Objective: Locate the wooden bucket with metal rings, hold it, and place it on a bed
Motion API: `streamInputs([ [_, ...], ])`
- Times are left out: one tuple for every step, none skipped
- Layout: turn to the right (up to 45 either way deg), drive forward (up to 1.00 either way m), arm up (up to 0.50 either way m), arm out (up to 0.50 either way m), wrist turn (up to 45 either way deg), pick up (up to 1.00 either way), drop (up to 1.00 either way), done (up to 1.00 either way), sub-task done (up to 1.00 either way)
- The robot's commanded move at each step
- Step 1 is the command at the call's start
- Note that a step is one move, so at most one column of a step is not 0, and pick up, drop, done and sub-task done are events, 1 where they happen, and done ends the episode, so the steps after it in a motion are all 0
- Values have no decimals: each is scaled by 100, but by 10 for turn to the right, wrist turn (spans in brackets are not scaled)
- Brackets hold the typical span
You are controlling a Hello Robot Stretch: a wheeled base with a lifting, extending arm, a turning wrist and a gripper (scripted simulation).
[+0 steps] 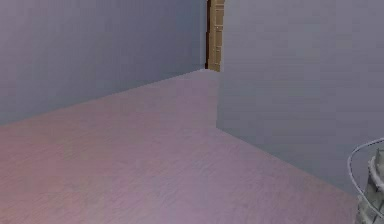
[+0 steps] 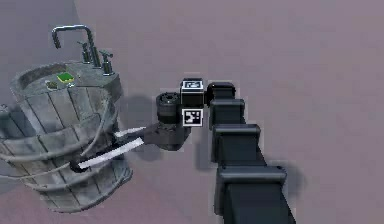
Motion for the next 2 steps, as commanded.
streamInputs([
  [0, 0, 0, 0, -450, 0, 0, 0, 0],
  [0, 0, 0, 0, -150, 0, 0, 0, 0],
])
